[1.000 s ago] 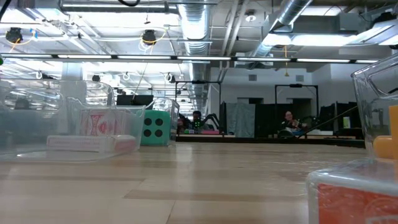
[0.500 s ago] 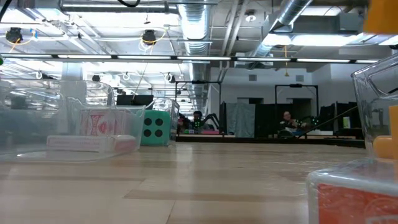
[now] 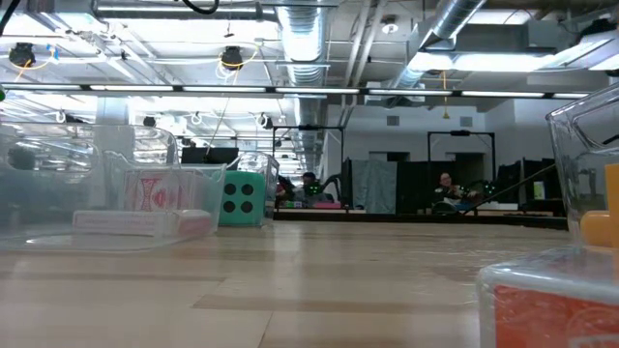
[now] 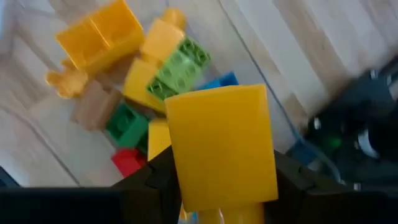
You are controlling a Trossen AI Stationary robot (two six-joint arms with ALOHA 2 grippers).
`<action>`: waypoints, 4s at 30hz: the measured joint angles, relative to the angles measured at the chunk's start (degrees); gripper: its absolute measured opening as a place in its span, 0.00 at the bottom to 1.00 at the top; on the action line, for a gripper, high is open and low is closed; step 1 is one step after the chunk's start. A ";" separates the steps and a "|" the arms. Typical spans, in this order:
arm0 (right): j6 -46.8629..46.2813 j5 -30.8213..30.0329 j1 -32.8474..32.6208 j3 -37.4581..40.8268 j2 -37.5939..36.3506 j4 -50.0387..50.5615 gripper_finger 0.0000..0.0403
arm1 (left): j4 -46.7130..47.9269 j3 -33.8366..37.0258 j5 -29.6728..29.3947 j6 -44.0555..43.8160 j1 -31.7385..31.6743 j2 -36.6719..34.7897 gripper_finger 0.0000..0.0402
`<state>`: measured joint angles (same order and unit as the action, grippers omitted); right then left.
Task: Pick & Place Toys
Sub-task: Put the yellow game piece into the bottom right transparent bin, then put the orange playing card box into the bottom left transparent bin
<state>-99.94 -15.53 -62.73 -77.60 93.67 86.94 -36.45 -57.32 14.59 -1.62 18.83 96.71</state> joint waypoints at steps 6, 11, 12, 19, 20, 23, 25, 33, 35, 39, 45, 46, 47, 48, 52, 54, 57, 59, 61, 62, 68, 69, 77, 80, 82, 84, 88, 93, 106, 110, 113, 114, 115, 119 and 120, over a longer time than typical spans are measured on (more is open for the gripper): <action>-10.09 0.56 -5.32 0.00 0.00 0.80 0.35 | 0.00 0.00 0.02 0.18 -0.25 0.00 0.90; -15.15 0.55 -7.84 0.00 0.00 1.16 0.43 | 0.00 0.00 0.02 0.29 -0.92 0.00 0.90; -15.87 0.55 -8.13 0.01 0.00 1.36 0.45 | 0.00 0.00 0.02 0.27 -0.96 0.00 0.90; -17.14 0.53 -8.47 0.02 0.00 2.55 0.54 | 0.00 -0.02 0.02 0.28 -0.96 0.00 0.90; -17.11 0.53 -8.45 0.02 0.00 2.91 0.54 | 0.00 -0.02 0.02 0.29 -0.96 0.00 0.90; -15.30 0.53 -7.67 0.02 0.00 3.08 0.55 | 0.00 -0.02 0.02 0.29 -0.96 0.00 0.90; -12.53 0.53 -6.85 0.02 0.00 3.10 0.54 | 0.00 -0.04 0.02 0.29 -0.96 0.00 0.90; 6.07 -6.28 -0.57 0.02 0.00 3.07 0.53 | 0.06 -0.04 0.03 0.29 -0.96 0.00 0.90; 12.55 -10.59 1.62 0.02 0.00 3.07 0.52 | 1.25 -0.04 0.02 0.29 -0.96 -0.34 0.90; 22.50 -23.84 5.49 0.00 0.00 2.89 0.51 | 10.00 -0.07 -0.08 0.78 -1.17 -4.08 0.90; 29.64 -35.83 9.88 -0.01 -0.02 -1.56 0.49 | 23.03 -0.09 -0.20 0.99 -0.05 -10.10 0.90; 30.84 -35.70 10.41 -0.20 -0.02 -2.33 0.49 | 24.22 -0.09 -0.21 0.99 0.61 -10.49 0.90; 31.45 -35.66 10.81 -0.57 -0.02 -2.61 0.50 | 24.69 -0.09 -0.17 1.01 1.41 -10.58 0.90; 31.45 -35.72 11.09 -1.14 -0.02 -2.72 0.50 | 24.76 -0.09 -0.17 1.12 2.23 -10.55 0.90; 31.55 -36.90 10.75 -4.14 -0.02 -3.00 0.53 | 22.13 -0.09 -4.81 2.71 6.57 -8.38 0.90; 32.70 -38.71 9.47 -5.37 -0.09 -4.61 0.56 | 21.24 0.00 -12.03 5.94 9.21 -7.28 0.90; 39.58 -41.87 7.68 -5.62 -0.07 -12.84 0.61 | 21.29 -0.97 -22.57 12.03 12.71 -7.30 0.90; 45.95 -41.88 7.42 -5.62 -0.08 -20.02 0.65 | 21.67 -1.09 -26.76 14.02 14.54 -8.56 0.91; 52.67 -40.67 7.92 -5.62 -0.07 -26.79 0.69 | 22.55 -1.18 -29.42 14.88 16.28 -10.49 0.93; 56.04 -39.90 8.38 -5.62 -0.07 -29.97 0.71 | 23.44 -1.18 -30.62 14.89 17.09 -11.69 0.94; 71.85 -29.78 12.06 -5.61 0.40 -44.31 0.83 | 26.41 1.77 -34.56 14.39 20.92 -17.19 0.99; 73.47 -27.55 12.55 -5.60 0.49 -45.43 0.85 | 26.38 2.54 -34.87 14.39 21.19 -17.93 0.99; 81.74 -13.74 16.59 -5.60 5.85 -51.25 0.94 | 25.86 7.42 -36.12 14.09 22.12 -22.86 0.99; 83.89 -7.70 18.12 -5.60 9.40 -52.74 0.94 | 25.61 8.07 -36.13 13.17 22.12 -23.96 0.99; 84.34 -4.76 19.29 -5.57 11.49 -53.11 0.94 | 24.69 8.26 -36.11 13.15 22.12 -24.02 0.99; 83.87 -1.32 20.54 -5.60 13.45 -53.79 0.94 | 24.96 8.37 -36.09 13.16 22.12 -24.00 0.99; 82.98 4.81 22.43 -5.57 16.64 -55.63 0.94 | 24.74 8.37 -36.06 13.15 22.08 -24.00 0.99; 82.99 11.94 23.51 -5.57 19.71 -58.18 0.94 | 24.38 8.37 -36.03 13.15 22.05 -23.98 0.99; 89.49 15.52 24.16 -5.84 21.99 -62.26 0.94 | 23.80 8.37 -35.82 13.15 22.05 -23.96 0.99; 89.61 15.51 24.14 -10.20 21.99 -58.69 0.94 | 23.48 8.37 -35.85 13.15 22.05 -23.96 0.99; 89.61 13.69 24.12 -14.45 21.99 -54.45 0.94 | 23.50 8.37 -35.85 13.15 22.05 -23.96 0.99; 89.59 12.92 23.90 -15.66 21.98 -53.67 0.94 | 23.50 8.37 -35.85 13.15 22.05 -23.96 0.99; 89.48 12.68 23.68 -16.38 21.87 -53.33 0.94 | 23.50 8.37 -35.85 13.15 22.05 -23.96 0.99; 88.99 12.47 22.98 -16.48 21.93 -53.27 0.94 | 23.50 8.37 -35.87 13.15 22.05 -23.93 0.99; 88.33 12.44 22.83 -16.46 22.02 -53.34 0.94 | 23.50 8.37 -35.87 13.15 22.05 -23.93 0.99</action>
<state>-11.61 -3.09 -39.89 -94.07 115.68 33.60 -12.95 -48.95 -21.28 11.53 40.88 72.77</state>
